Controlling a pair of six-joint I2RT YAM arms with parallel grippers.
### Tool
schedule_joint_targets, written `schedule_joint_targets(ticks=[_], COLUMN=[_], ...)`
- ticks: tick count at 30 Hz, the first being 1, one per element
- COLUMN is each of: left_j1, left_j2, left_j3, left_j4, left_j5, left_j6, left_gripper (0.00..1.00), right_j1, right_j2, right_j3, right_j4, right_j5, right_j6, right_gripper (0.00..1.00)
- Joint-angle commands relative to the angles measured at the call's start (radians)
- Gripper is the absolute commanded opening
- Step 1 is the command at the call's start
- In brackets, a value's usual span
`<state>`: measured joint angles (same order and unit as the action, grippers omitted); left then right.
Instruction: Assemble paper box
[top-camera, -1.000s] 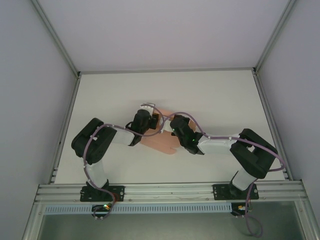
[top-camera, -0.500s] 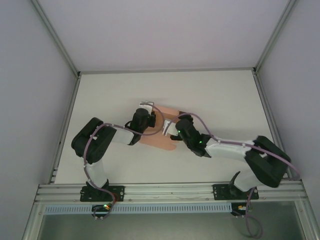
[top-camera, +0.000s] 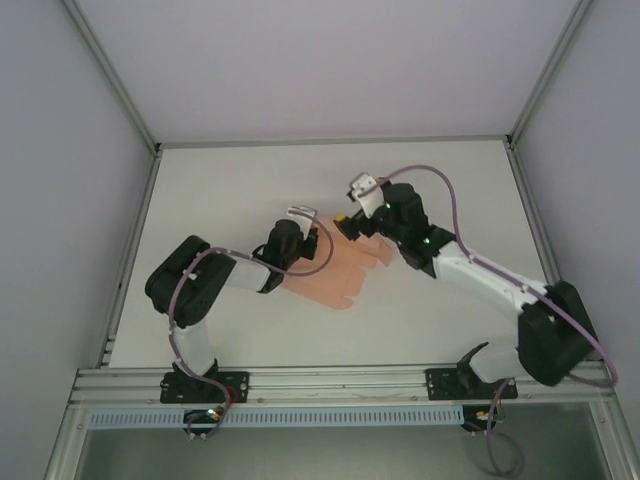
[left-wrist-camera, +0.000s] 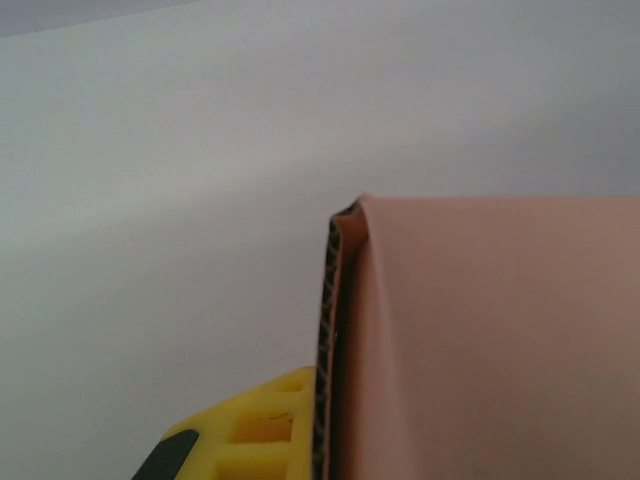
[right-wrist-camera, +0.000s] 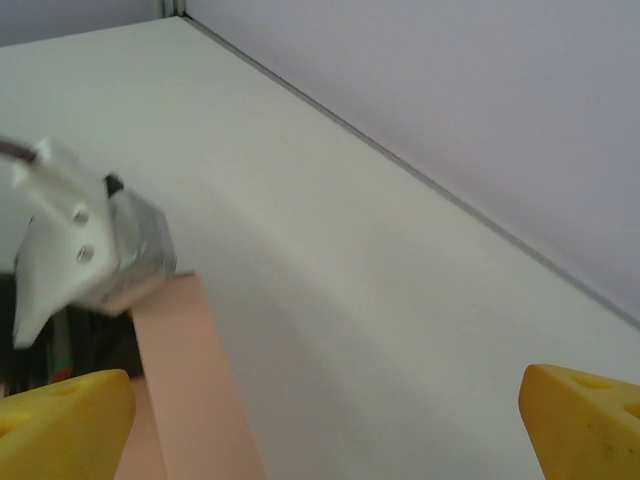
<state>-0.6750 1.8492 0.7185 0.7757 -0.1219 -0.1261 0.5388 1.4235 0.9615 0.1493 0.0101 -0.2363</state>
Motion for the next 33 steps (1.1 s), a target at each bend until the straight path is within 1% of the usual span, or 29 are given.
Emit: schedule_joint_targets(ticks=[1,4,8,10,11,12,13,18,20,21,23,24,25,29,33], left_j1=[-0.007,-0.011,-0.01,-0.011,-0.011,-0.012,-0.011,-0.011,-0.009,-0.011,-0.011,-0.01,-0.011,-0.011,-0.006], left_j2=[0.022,0.027,0.024,0.02,0.02,0.019,0.019,0.023,0.031,0.034,0.04,0.042,0.045,0.037,-0.03], left_j3=[-0.005,-0.006,-0.021,-0.031,-0.035,-0.039,-0.039,-0.024,-0.009,0.001,0.017,0.026,0.031,0.025,-0.012], left_j4=[0.025,0.026,0.038,0.055,0.063,0.071,0.075,0.082,0.08,0.072,0.06,0.045,0.032,0.002,-0.02], left_j5=[0.063,0.064,0.075,0.076,0.077,0.074,0.071,0.076,0.073,0.066,0.043,0.017,-0.005,-0.122,-0.159], left_j6=[0.025,0.019,0.021,0.02,0.021,0.017,0.015,0.029,0.039,0.042,0.042,0.039,0.041,0.051,0.013], left_gripper=[0.0,0.0,0.0,0.0,0.02,0.12,0.15,0.26,0.26,0.23,0.1,0.02,0.0,0.0,0.0], right_j1=[-0.008,-0.007,-0.008,-0.008,-0.007,-0.007,-0.008,-0.01,-0.011,-0.013,-0.014,-0.014,-0.016,-0.022,-0.039], right_j2=[0.113,0.212,0.3,0.335,0.349,0.362,0.37,0.379,0.377,0.374,0.368,0.362,0.355,0.299,0.164], right_j3=[0.081,0.146,0.168,0.169,0.166,0.163,0.159,0.131,0.129,0.13,0.131,0.128,0.125,0.111,0.049], right_j4=[-0.119,-0.149,-0.172,-0.192,-0.199,-0.208,-0.215,-0.208,-0.211,-0.211,-0.212,-0.208,-0.205,-0.197,-0.17], right_j5=[-0.079,-0.099,-0.106,-0.085,-0.071,-0.058,-0.05,-0.047,-0.05,-0.057,-0.066,-0.071,-0.074,-0.067,-0.049], right_j6=[0.101,0.117,0.136,0.147,0.152,0.156,0.16,0.172,0.172,0.172,0.173,0.174,0.177,0.2,0.237], right_gripper=[1.0,1.0,1.0,0.99,0.99,0.99,0.99,0.99,0.99,0.99,0.99,0.99,1.0,1.0,1.0])
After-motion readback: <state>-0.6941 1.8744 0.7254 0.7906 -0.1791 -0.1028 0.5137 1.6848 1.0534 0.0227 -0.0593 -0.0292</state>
